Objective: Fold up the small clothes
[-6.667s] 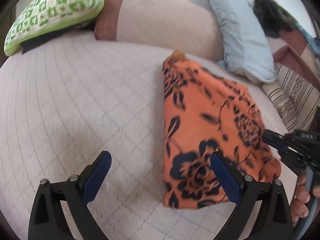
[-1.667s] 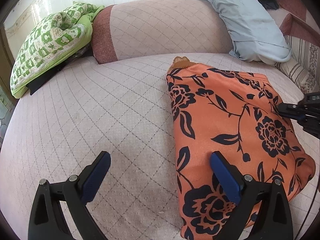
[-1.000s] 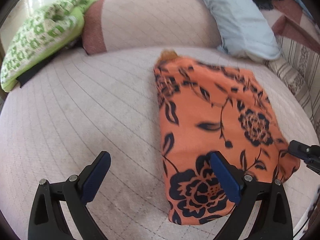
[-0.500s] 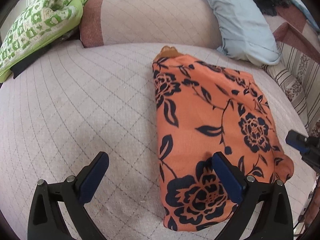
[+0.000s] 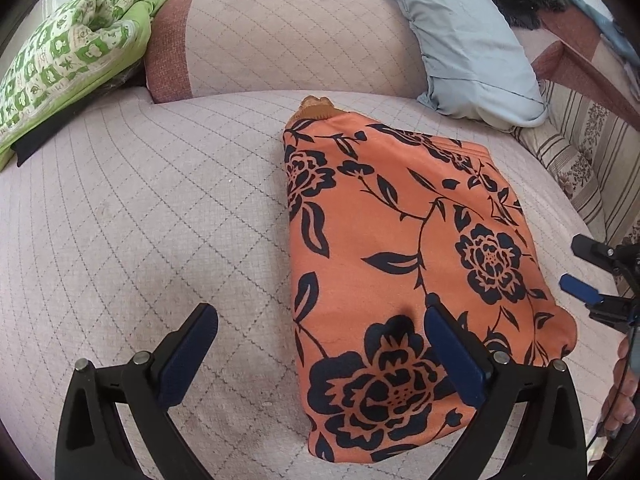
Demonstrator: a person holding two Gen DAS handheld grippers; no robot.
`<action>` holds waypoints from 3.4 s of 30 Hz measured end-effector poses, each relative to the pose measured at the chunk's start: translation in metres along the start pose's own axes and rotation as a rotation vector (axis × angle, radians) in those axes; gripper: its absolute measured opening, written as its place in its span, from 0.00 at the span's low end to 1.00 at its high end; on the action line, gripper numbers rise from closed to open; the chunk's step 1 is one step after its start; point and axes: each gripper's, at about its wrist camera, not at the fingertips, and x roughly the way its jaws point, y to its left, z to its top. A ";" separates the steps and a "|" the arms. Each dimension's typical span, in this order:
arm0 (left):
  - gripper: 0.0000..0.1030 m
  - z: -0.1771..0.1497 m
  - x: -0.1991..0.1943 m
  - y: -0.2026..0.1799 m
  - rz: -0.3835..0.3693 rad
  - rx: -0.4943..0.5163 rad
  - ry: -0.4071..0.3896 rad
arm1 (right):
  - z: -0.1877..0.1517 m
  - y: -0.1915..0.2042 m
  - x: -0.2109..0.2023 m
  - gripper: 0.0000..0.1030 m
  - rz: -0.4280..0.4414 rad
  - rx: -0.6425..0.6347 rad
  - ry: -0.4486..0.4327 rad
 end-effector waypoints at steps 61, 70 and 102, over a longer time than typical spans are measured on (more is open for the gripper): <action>1.00 -0.004 0.047 -0.005 -0.213 -0.073 0.143 | -0.010 0.002 0.079 0.75 0.132 0.077 0.122; 0.99 -0.005 0.050 -0.012 -0.244 -0.064 0.129 | -0.015 0.011 0.077 0.55 0.104 0.031 0.124; 0.38 -0.014 -0.024 0.025 -0.225 -0.093 -0.031 | -0.050 0.107 0.028 0.36 0.091 -0.259 -0.073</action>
